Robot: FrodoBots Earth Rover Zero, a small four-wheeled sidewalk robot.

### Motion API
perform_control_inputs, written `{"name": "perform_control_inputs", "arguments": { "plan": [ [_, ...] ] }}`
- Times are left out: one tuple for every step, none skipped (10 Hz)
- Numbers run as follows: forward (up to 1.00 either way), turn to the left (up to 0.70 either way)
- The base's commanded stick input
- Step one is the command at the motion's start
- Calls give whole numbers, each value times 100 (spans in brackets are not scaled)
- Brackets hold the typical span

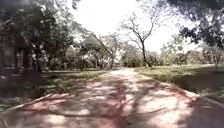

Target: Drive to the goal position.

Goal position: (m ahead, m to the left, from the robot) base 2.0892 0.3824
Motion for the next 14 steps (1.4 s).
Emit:
{"name": "perform_control_inputs", "arguments": {
  "plan": [
    [70, 0],
    [70, 0],
    [70, 0],
    [70, 0],
    [70, 0],
    [70, 0],
    [70, 0],
    [70, 0],
    [70, 0],
    [70, 0],
    [70, -3],
    [70, -11],
    [70, -19],
    [70, -28]
  ]
}}
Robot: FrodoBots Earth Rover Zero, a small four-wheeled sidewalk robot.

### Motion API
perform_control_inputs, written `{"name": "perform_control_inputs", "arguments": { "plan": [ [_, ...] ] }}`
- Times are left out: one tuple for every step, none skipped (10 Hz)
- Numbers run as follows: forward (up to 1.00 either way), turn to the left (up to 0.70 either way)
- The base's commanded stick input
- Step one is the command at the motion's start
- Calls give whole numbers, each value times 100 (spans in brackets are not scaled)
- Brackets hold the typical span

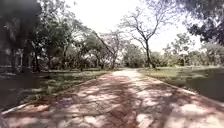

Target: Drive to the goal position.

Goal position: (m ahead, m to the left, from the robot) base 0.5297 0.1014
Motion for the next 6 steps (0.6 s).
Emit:
{"name": "perform_control_inputs", "arguments": {
  "plan": [
    [70, -35],
    [70, -35],
    [70, -35],
    [70, -35],
    [70, -35],
    [70, -35]
  ]
}}
